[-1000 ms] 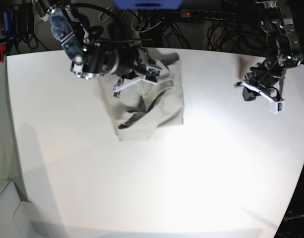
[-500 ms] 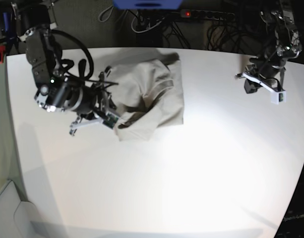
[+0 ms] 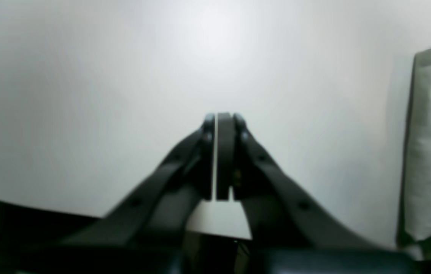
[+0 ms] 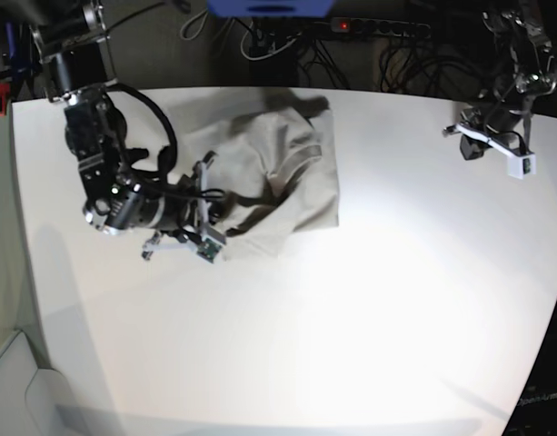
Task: Layout the t-shirt on the table in an organized manner, then fold the t-shirt properly
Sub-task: 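Tuck and smooth the folded shirt edge with the right gripper, then press and flatten the folded shirt with the left gripper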
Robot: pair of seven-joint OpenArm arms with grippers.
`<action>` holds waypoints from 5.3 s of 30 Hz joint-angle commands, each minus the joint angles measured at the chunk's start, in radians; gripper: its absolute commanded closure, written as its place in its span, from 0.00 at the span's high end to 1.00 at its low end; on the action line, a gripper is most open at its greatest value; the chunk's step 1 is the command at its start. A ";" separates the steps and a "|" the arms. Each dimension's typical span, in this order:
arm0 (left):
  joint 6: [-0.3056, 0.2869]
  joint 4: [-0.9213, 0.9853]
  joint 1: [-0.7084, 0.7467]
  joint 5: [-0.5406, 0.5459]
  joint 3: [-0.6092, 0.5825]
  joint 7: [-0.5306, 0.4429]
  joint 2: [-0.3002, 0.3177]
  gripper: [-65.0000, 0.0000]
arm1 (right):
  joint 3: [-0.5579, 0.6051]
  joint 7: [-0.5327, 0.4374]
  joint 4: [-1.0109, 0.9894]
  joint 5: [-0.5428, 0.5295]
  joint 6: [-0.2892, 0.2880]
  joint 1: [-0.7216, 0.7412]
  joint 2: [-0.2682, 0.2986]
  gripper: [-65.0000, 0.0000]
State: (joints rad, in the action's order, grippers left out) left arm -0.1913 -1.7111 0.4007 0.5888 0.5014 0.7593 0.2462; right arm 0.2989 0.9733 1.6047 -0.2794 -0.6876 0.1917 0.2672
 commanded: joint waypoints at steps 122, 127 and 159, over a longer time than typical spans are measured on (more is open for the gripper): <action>0.006 0.379 -0.342 0.208 -0.508 -0.016 -0.146 0.75 | -0.631 0.011 0.372 -0.013 -0.011 -0.547 0.149 0.63; 0.006 0.379 -0.382 0.092 -0.636 -0.005 -0.164 0.74 | -0.646 0.011 0.372 -0.014 -0.011 -0.565 0.149 0.63; -0.265 0.662 -0.874 -0.915 -1.392 -0.234 -0.175 0.01 | -1.412 0.020 0.363 -0.011 -0.011 -0.568 0.086 0.63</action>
State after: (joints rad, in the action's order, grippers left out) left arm -0.4114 -1.0618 -0.4698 -0.3313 -0.8852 0.4843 0.0681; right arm -1.1042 1.0195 1.9545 -0.2855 -0.6876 -0.3775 0.3332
